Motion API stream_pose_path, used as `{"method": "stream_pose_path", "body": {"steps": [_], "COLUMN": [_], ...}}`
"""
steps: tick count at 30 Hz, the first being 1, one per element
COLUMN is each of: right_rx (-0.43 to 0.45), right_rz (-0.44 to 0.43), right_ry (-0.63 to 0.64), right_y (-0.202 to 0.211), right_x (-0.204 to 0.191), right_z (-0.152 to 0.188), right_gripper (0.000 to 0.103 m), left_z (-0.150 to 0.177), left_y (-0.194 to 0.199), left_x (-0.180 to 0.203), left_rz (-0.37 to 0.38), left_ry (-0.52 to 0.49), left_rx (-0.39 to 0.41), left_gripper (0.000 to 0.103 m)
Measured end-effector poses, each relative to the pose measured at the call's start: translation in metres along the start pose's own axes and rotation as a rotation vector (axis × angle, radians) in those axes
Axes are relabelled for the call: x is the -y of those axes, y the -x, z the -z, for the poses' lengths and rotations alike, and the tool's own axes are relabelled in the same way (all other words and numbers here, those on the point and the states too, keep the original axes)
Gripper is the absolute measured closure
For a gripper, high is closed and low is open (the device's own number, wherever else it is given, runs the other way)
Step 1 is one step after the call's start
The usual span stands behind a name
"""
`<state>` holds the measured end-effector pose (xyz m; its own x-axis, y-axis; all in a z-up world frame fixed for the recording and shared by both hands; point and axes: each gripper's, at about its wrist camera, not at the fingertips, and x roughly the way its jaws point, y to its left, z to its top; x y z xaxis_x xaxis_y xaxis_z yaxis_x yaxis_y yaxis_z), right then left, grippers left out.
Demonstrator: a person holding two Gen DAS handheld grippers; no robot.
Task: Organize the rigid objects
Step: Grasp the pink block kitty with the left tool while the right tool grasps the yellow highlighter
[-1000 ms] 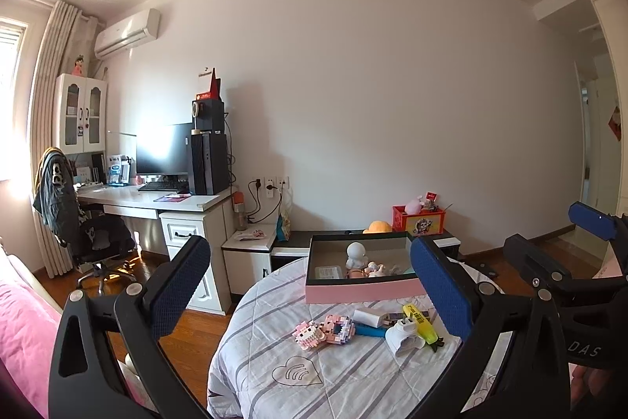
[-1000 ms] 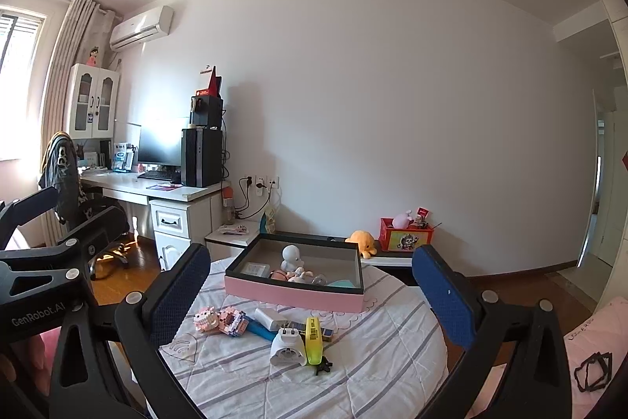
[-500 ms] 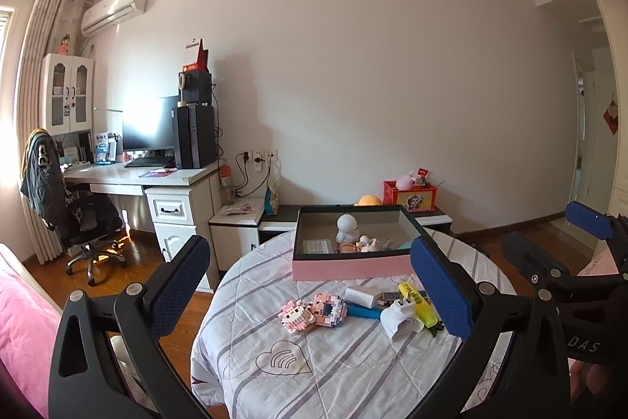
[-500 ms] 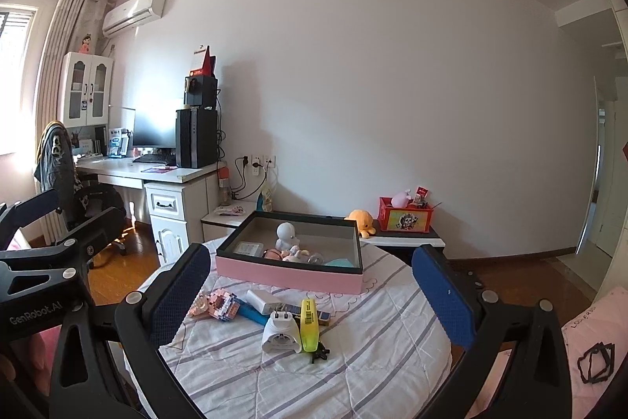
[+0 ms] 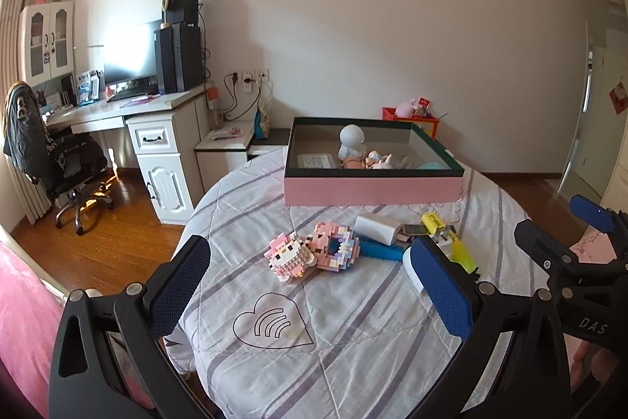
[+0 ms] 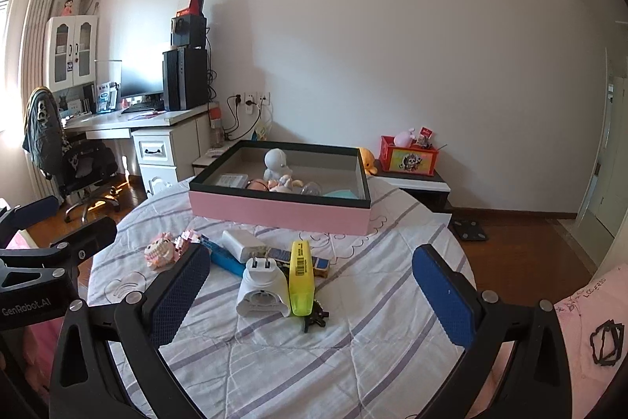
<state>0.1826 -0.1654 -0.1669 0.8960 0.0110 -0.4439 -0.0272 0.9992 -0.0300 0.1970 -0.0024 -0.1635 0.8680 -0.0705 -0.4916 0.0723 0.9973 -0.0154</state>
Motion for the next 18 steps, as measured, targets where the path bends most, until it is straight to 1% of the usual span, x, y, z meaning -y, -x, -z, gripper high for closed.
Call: {"method": "stream_pose_path", "body": {"steps": [4, 8, 11, 17, 18], "right_rx": [-0.065, -0.124, -0.156, -0.197, -0.202], "right_rz": [0.01, 0.021, 0.033, 0.036, 0.039], "right_ry": [-0.006, -0.01, -0.013, -0.004, -0.003], "right_y": [-0.027, -0.051, -0.064, -0.083, -0.085], "right_x": [0.007, 0.014, 0.019, 0.023, 0.024], "right_z": [0.01, 0.021, 0.026, 0.032, 0.032], "right_gripper": [0.0, 0.0, 0.0, 0.0, 0.0], "left_z": [0.009, 0.018, 0.023, 0.025, 0.024], "left_y": [-0.033, -0.068, -0.092, -0.128, -0.132], "left_x": [-0.009, -0.025, -0.034, -0.04, -0.04], "left_rz": [-0.009, -0.052, -0.069, -0.058, -0.046], "left_ry": [0.01, 0.032, 0.053, 0.068, 0.074], "left_rx": [-0.081, -0.162, -0.23, -0.293, -0.3], "left_gripper": [0.0, 0.0, 0.0, 0.0, 0.0]}}
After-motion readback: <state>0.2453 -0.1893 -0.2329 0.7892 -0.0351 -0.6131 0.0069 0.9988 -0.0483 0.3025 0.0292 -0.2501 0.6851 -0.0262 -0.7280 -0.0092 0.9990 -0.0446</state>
